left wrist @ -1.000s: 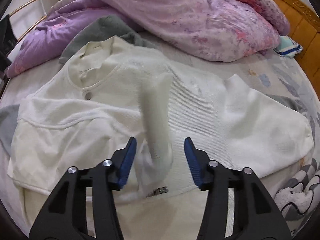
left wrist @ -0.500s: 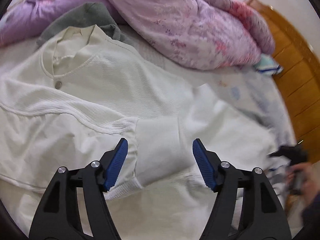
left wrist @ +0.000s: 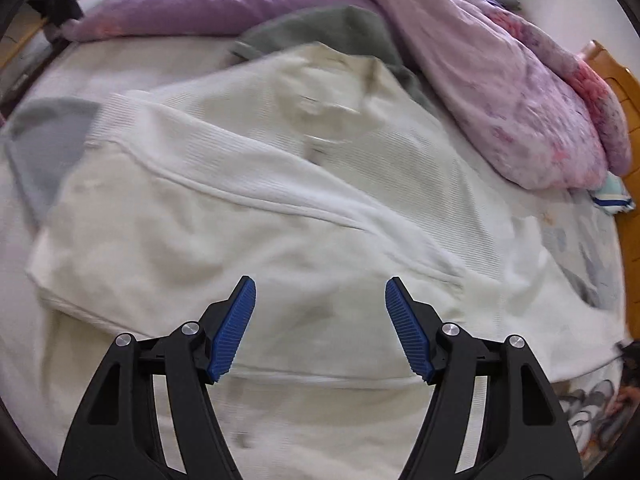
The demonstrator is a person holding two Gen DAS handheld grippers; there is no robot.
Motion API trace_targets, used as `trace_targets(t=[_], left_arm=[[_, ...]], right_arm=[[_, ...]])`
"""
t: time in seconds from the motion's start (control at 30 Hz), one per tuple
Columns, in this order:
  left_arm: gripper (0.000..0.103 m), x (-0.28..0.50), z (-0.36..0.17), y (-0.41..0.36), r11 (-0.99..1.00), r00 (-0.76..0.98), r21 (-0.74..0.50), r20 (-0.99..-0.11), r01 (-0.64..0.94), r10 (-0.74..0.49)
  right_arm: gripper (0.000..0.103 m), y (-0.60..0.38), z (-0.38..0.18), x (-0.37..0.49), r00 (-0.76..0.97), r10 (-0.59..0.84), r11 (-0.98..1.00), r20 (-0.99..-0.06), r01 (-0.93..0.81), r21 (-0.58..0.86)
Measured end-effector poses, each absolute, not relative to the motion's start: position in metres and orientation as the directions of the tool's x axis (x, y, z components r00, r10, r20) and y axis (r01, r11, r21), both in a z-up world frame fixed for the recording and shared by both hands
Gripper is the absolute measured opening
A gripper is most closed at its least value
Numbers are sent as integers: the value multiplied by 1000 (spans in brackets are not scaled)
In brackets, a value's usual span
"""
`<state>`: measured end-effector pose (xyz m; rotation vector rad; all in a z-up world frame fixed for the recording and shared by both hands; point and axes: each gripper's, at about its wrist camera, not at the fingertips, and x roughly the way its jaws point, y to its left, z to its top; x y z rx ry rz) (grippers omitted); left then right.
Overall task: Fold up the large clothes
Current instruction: 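Grasp the other sleeve cuff with the right tool, fold it across, release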
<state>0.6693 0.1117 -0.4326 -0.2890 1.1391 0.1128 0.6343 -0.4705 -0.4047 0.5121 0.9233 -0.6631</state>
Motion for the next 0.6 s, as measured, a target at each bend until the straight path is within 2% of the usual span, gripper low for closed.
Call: trace_targets(t=[0.1, 0.23, 0.4, 0.6], left_arm=[[69, 663, -427, 141, 961, 402, -100, -915, -259, 13], [69, 651, -411, 189, 955, 426, -87, -904, -285, 45], [69, 641, -397, 243, 948, 446, -87, -893, -305, 62], [69, 626, -386, 307, 939, 463, -101, -884, -328, 67]], right_arm=[[9, -414, -365, 656, 540, -298, 785, -787, 608, 120], [8, -310, -326, 675, 664, -175, 894, -727, 417, 166], [8, -161, -317, 701, 705, 20, 962, -709, 179, 205], [8, 9, -337, 710, 648, 212, 966, -732, -29, 255]])
